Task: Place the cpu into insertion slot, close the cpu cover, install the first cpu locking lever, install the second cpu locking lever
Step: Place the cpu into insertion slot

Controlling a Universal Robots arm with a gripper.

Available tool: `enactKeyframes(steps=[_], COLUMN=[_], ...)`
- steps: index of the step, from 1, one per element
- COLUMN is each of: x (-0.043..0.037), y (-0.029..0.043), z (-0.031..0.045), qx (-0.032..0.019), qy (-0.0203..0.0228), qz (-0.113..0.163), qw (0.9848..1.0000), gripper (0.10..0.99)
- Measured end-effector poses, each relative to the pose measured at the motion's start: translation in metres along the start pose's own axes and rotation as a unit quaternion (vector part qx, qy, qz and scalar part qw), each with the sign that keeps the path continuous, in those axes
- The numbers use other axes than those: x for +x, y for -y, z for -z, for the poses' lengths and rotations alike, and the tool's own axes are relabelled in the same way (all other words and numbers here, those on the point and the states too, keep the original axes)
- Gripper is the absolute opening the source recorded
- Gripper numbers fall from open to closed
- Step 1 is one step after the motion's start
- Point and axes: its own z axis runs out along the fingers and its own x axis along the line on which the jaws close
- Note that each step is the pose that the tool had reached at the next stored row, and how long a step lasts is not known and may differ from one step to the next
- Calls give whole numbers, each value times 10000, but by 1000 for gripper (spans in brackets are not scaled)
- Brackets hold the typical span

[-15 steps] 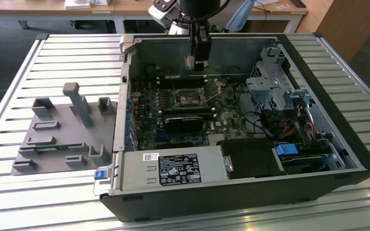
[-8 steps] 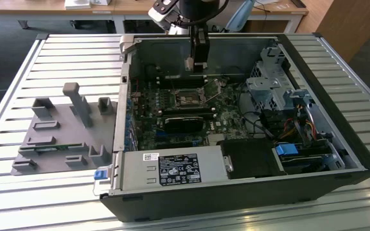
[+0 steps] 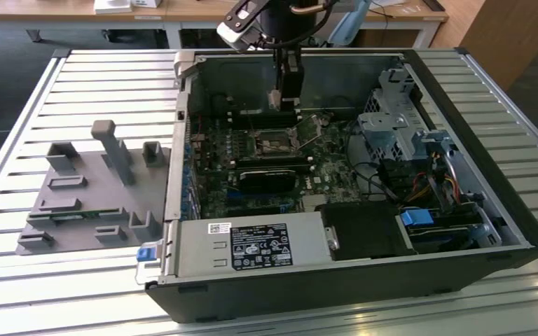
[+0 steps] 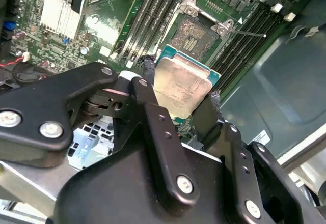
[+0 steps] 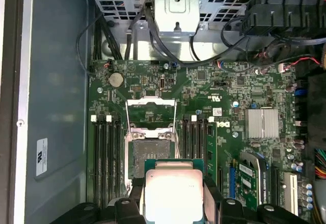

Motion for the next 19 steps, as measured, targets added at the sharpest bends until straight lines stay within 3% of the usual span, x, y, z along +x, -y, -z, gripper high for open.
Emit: enactKeyframes(steps=[6,9,19], x=[11,12,15], y=[5,6,12], z=[-82,-107,-198], qx=[0,-1,-5], qy=[0,58,79], qz=[10,12,14], qw=[10000,10000,10000], gripper=[541,541,541])
